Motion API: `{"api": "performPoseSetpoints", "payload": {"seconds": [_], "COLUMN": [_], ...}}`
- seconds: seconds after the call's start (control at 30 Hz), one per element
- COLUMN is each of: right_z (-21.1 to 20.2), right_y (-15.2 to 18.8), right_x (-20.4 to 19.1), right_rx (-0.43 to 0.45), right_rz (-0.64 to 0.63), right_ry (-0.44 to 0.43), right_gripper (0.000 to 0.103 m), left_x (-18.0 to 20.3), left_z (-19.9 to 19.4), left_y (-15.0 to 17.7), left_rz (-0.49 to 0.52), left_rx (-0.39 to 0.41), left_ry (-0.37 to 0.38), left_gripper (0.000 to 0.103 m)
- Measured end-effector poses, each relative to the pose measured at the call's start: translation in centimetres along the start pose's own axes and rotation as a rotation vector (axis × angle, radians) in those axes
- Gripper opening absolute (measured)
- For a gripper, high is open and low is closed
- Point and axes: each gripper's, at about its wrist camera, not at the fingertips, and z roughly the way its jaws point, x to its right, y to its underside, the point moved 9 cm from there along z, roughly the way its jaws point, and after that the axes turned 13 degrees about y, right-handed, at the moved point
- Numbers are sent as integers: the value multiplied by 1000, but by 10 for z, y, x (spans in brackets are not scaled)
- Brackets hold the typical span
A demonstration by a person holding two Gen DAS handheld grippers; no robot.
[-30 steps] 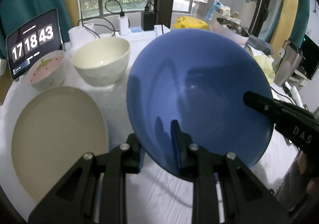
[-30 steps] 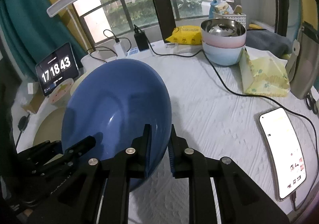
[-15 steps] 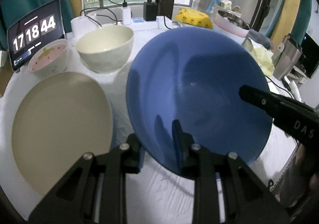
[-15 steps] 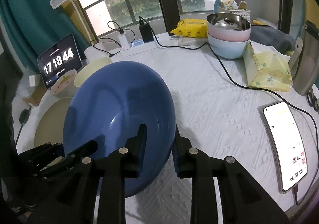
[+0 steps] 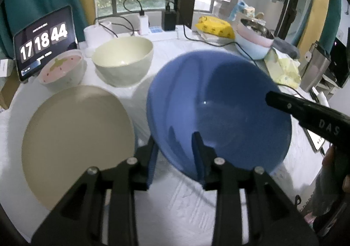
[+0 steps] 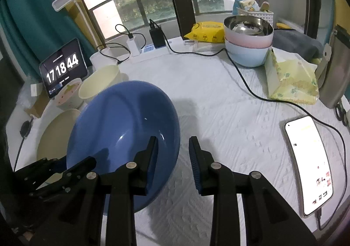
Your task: Organize plates and bowls
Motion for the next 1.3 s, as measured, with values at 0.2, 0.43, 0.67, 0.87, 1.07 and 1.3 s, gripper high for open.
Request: {"api": "performPoseSetpoints", "payload": {"seconds": [0.2, 0.43, 0.67, 0.87, 1.07, 1.3], "right_z": [-6, -14, -23, -26, -24, -17], "right_y": [-10, -22, -37, -50, -59, -73], "right_x": [4, 4, -7, -21, -35, -56], "right_rx": [19, 45, 71, 88, 92, 94], "right_rz": [0, 2, -12, -28, -52, -93], "right_ry": [11, 20, 12, 2, -3, -15], "right_gripper": [31, 31, 31, 31, 31, 31], "left_x": [-7, -17, -31, -46, -61, -78], "left_z": [-15, -27, -40, -51, -55, -53], "left_y": [-12, -23, -39, -52, -64, -76], "left_rz": [-13, -33, -44, -50, -62, -73], "left_rx": [49, 82, 122, 154, 176, 187], "left_ry": [-3, -12, -26, -40, -48, -61], "left_gripper": [45, 46, 46, 46, 46, 46]}}
